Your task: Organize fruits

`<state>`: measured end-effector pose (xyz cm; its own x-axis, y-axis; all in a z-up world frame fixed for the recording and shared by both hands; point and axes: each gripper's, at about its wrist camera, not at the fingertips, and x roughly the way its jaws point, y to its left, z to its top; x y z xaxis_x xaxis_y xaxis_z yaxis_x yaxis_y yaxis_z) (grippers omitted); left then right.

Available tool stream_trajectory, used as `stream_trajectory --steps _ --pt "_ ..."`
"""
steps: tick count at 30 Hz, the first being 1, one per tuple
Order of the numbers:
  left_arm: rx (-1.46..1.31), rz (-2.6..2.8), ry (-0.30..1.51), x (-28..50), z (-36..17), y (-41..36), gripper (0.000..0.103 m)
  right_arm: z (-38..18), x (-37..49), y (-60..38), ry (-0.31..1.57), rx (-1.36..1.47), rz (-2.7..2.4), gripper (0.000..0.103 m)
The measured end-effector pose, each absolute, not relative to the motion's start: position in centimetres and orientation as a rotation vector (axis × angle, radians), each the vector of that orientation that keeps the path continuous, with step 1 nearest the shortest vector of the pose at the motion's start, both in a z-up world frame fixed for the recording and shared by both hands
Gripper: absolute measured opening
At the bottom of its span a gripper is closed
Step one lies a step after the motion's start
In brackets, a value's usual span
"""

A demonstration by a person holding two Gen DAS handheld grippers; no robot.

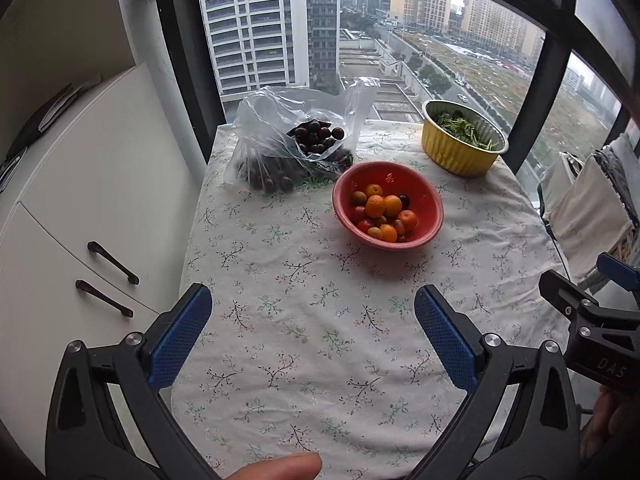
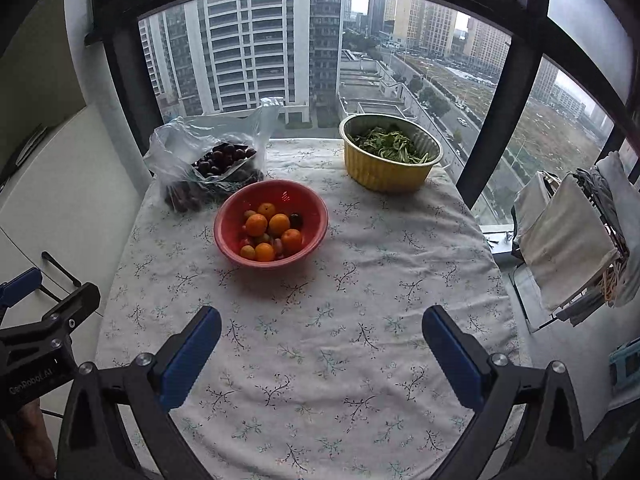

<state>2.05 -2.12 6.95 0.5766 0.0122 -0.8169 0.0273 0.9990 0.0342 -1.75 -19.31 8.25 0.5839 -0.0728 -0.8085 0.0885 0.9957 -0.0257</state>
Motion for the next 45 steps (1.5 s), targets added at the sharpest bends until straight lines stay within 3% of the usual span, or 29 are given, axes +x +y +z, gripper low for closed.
stream_trajectory --steps 12,45 --pt "0.027 -0.003 1.004 2.4 5.8 -2.7 0.103 6.0 -1.1 -19.7 1.056 0.036 -0.061 0.103" --pt "0.011 -0.002 1.058 2.8 3.8 -3.1 0.103 4.9 -0.4 -19.6 1.103 0.018 -0.024 0.103"
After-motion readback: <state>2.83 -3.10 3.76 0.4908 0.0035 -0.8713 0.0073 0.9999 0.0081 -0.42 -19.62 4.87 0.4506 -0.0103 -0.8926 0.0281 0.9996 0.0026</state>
